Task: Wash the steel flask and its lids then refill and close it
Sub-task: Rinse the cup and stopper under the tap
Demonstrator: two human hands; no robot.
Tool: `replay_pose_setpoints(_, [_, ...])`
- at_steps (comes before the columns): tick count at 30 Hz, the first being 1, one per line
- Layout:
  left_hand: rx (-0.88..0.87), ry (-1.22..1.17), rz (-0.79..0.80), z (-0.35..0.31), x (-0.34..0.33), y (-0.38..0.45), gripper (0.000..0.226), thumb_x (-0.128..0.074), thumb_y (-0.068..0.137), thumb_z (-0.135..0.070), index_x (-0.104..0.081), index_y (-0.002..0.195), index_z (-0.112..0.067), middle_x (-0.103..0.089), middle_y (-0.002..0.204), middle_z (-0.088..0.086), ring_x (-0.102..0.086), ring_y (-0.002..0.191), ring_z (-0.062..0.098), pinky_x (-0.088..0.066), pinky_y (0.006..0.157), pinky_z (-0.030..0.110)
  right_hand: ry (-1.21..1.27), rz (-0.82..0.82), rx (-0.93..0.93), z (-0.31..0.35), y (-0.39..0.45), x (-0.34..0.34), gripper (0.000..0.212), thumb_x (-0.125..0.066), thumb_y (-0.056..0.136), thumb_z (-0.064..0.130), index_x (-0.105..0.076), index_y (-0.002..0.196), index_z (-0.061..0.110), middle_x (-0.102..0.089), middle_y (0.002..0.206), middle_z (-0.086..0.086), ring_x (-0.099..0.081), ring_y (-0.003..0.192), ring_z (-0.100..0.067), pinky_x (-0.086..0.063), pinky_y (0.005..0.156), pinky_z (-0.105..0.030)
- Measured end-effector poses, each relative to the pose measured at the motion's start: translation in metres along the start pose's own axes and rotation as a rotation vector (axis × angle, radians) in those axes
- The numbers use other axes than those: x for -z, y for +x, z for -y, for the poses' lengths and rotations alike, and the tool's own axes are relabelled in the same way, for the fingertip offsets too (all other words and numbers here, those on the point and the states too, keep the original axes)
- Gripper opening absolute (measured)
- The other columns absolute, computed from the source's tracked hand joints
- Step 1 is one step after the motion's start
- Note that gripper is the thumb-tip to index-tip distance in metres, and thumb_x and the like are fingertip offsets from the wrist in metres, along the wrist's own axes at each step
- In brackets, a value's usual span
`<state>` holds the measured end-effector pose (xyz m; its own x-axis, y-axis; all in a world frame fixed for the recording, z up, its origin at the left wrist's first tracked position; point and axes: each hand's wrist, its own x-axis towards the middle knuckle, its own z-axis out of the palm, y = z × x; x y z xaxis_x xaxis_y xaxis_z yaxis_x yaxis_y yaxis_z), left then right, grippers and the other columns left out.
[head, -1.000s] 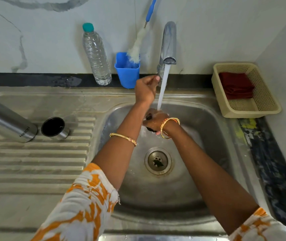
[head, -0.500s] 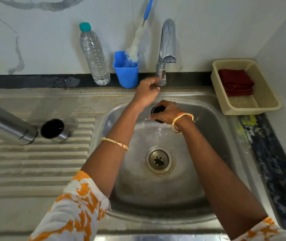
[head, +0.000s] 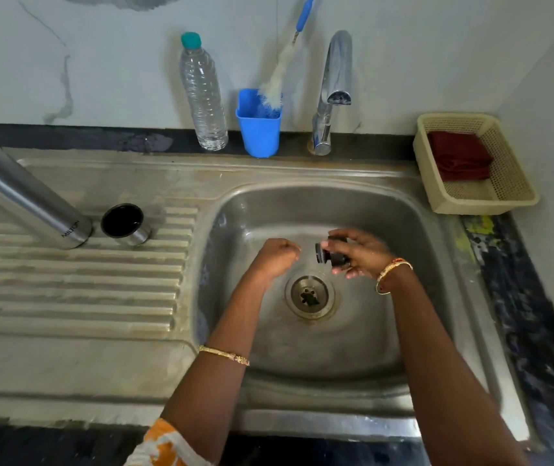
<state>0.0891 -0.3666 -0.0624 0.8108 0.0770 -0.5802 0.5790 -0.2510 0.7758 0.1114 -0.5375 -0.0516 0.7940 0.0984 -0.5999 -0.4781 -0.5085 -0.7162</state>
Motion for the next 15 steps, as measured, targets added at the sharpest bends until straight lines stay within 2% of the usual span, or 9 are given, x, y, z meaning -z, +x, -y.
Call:
replay_pose_setpoints(3, [-0.008,-0.053,-0.021,0.004,-0.003,-0.014,0.016,-0.053,0.092,-0.006,-0.065,0.100,-0.014,-0.058,0.087,0.003,-0.050,0.079,0.017,-0.039,0.068,0.025,-0.211,-0.284,0.053,-0.009,-0.007,-0.003,0.042,-0.083,0.065,0.039,-0.066,0.096,0.017,-0.067,0.092,-0.002,-0.064,0.081,-0.021,-0.052,0.071,-0.028])
replay_pose_setpoints(5, [-0.004,-0.025,-0.032,0.009,-0.003,-0.020,0.018,-0.054,0.093,-0.011,-0.067,0.106,-0.011,-0.060,0.090,-0.002,-0.053,0.084,0.014,-0.043,0.081,0.026,-0.091,-0.268,0.034,-0.008,-0.017,-0.005,0.040,-0.081,0.066,0.044,-0.066,0.093,0.018,-0.068,0.093,-0.002,-0.065,0.081,-0.018,-0.048,0.067,-0.024])
replay_pose_setpoints(7, [-0.032,0.015,-0.046,0.015,0.000,-0.023,0.015,-0.055,0.092,-0.011,-0.067,0.100,-0.013,-0.060,0.092,0.001,-0.054,0.087,0.016,-0.044,0.083,0.027,-0.093,-0.302,-0.039,-0.006,-0.025,-0.007,0.042,-0.078,0.070,0.044,-0.064,0.100,0.018,-0.068,0.105,-0.006,-0.065,0.086,-0.018,-0.046,0.075,-0.028])
replay_pose_setpoints(9, [-0.068,0.063,-0.067,0.020,0.005,-0.025,0.010,-0.053,0.089,-0.008,-0.060,0.088,-0.017,-0.056,0.086,0.004,-0.051,0.082,0.018,-0.040,0.075,0.027,-0.235,-0.430,-0.084,-0.007,-0.032,-0.010,0.054,-0.077,0.069,0.045,-0.060,0.113,0.017,-0.063,0.117,-0.008,-0.059,0.100,-0.025,-0.045,0.090,-0.035])
replay_pose_setpoints(12, [-0.102,0.037,-0.094,0.029,0.013,-0.029,0.010,-0.056,0.089,-0.011,-0.064,0.088,-0.018,-0.063,0.089,0.000,-0.058,0.086,0.016,-0.041,0.079,0.023,-0.137,-0.428,-0.124,-0.012,-0.039,-0.024,0.072,-0.080,0.064,0.048,-0.055,0.123,0.014,-0.060,0.122,-0.009,-0.055,0.108,-0.028,-0.043,0.099,-0.040])
replay_pose_setpoints(13, [-0.123,0.019,-0.101,0.032,0.016,-0.030,0.010,-0.057,0.089,-0.012,-0.066,0.091,-0.018,-0.065,0.090,-0.002,-0.060,0.090,0.014,-0.042,0.081,0.022,-0.086,-0.398,-0.134,-0.014,-0.041,-0.028,0.075,-0.082,0.063,0.046,-0.053,0.124,0.013,-0.060,0.121,-0.010,-0.055,0.109,-0.029,-0.044,0.097,-0.040])
replay_pose_setpoints(15, [-0.189,0.003,-0.120,0.038,0.025,-0.035,0.011,-0.057,0.090,-0.011,-0.067,0.094,-0.016,-0.065,0.088,-0.005,-0.060,0.088,0.012,-0.043,0.080,0.021,0.163,-0.328,-0.125,-0.012,-0.043,-0.041,0.065,-0.085,0.063,0.037,-0.056,0.113,0.007,-0.064,0.107,-0.010,-0.061,0.095,-0.025,-0.049,0.078,-0.032])
